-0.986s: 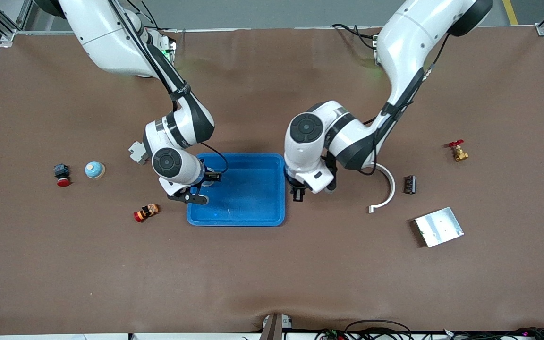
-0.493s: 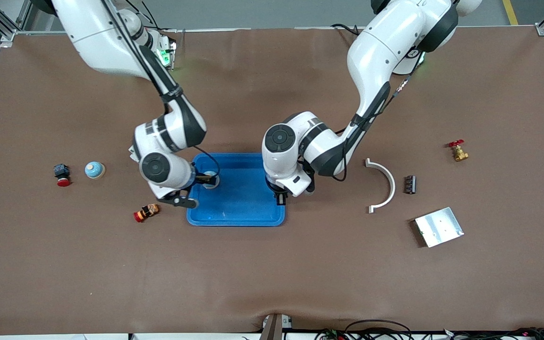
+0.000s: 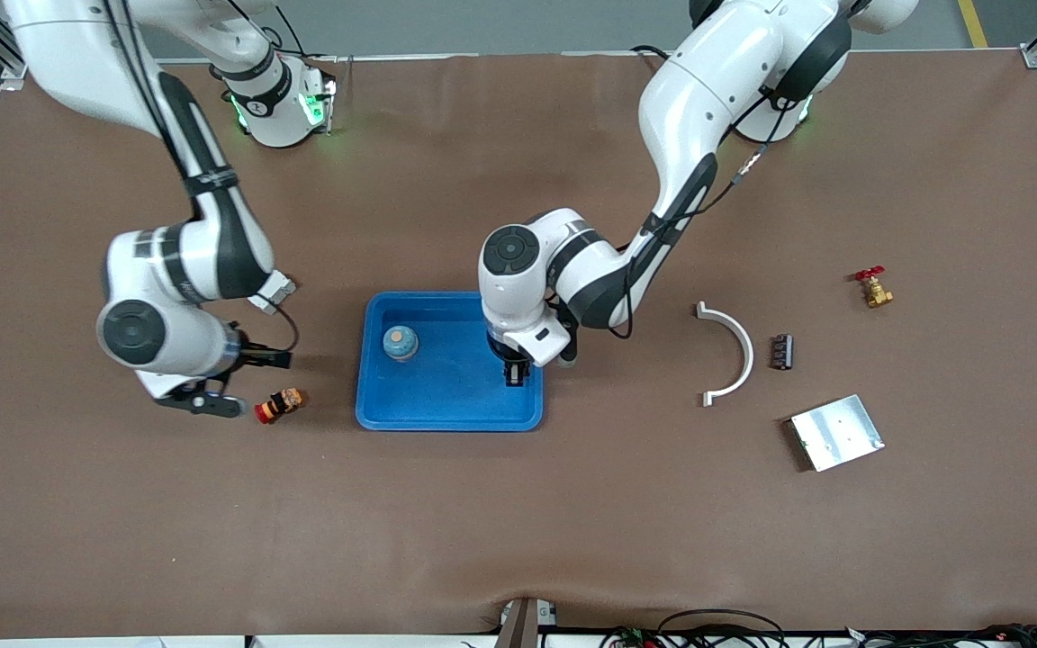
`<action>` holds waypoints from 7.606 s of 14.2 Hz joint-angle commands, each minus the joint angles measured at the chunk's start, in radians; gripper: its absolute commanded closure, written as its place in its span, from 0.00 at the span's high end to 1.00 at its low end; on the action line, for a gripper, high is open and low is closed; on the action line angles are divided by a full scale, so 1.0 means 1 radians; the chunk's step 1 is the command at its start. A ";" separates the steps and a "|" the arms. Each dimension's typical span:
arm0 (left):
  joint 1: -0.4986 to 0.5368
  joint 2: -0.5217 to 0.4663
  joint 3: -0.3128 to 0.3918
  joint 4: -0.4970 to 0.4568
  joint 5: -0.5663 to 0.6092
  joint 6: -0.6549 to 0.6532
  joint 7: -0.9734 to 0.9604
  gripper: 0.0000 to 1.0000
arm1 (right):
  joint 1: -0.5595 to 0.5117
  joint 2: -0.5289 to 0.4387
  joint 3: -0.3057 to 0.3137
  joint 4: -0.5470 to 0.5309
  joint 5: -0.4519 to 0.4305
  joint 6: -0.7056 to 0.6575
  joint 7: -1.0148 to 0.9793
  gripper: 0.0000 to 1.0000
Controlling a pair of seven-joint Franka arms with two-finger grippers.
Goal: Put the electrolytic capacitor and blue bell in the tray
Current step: 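Lower the capacitor into the tray while the right gripper reaches the second bell, then release the capacitor and raise the left gripper while the right gripper lifts the bell, then place the second bell in the tray while the left gripper moves back, then return the right arm to rest while the left gripper reaches another capacitor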
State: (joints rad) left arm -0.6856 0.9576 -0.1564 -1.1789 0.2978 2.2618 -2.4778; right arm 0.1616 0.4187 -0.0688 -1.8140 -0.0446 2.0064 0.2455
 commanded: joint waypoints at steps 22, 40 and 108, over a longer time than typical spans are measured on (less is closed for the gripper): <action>-0.114 0.076 0.117 0.045 -0.016 0.102 -0.009 0.00 | -0.261 -0.023 -0.048 -0.378 -0.004 0.414 -0.565 1.00; -0.065 -0.014 0.103 0.035 -0.081 -0.062 0.141 1.00 | -0.263 0.022 -0.075 -0.393 0.003 0.453 -0.617 0.88; 0.649 -0.579 0.103 -1.093 -0.201 0.438 2.502 1.00 | -0.215 -0.365 -0.003 0.269 -0.009 -0.440 -0.315 1.00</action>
State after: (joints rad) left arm -0.0525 0.3676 -0.0464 -2.2612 0.0795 2.6747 0.0105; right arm -0.0707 0.0740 -0.0757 -1.5297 -0.0529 1.5629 -0.0686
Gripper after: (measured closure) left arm 0.000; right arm 0.000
